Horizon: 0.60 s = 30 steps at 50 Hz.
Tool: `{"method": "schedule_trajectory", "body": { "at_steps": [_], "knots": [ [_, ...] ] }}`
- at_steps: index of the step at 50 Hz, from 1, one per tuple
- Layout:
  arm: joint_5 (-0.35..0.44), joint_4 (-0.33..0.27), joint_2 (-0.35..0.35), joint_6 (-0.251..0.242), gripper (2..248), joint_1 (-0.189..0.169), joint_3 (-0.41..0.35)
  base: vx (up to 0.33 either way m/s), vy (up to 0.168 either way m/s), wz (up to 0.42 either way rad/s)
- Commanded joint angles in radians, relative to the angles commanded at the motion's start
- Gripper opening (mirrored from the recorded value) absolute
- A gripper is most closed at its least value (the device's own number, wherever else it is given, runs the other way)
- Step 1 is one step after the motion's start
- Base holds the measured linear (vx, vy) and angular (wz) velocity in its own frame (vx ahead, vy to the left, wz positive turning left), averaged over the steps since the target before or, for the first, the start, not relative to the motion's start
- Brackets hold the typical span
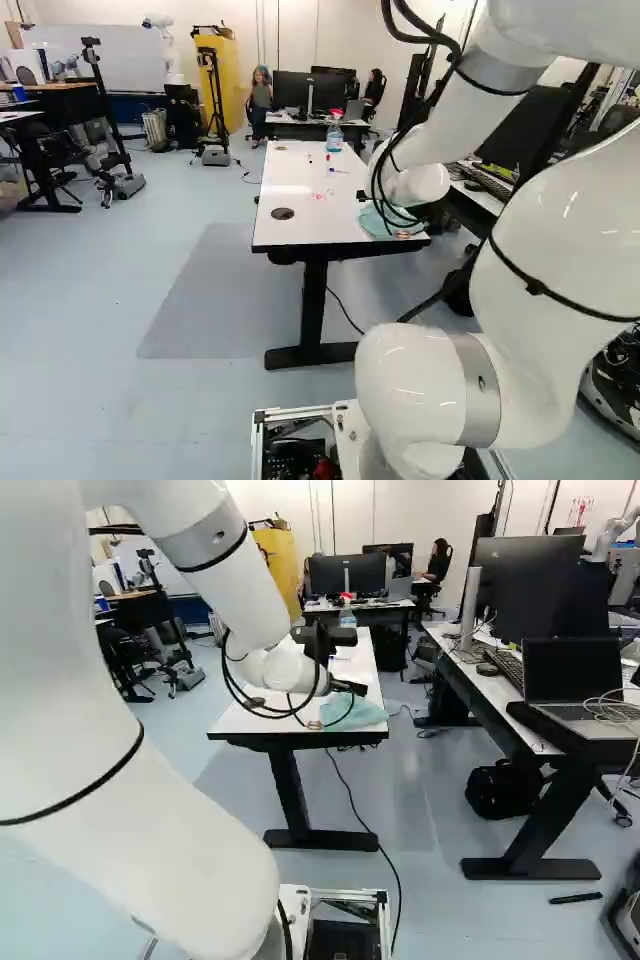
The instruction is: Clean the table with the green towel
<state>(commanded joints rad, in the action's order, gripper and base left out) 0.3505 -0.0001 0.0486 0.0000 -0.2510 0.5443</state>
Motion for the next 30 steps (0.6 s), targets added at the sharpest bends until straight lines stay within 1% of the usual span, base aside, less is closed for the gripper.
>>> {"method": "schedule_trajectory", "body": {
  "at_steps": [30],
  "knots": [
    [-0.307, 0.0, -0.079, 0.0, 247, -0.023, 0.158, 0.0, 0.0, 0.0]
  ]
}}
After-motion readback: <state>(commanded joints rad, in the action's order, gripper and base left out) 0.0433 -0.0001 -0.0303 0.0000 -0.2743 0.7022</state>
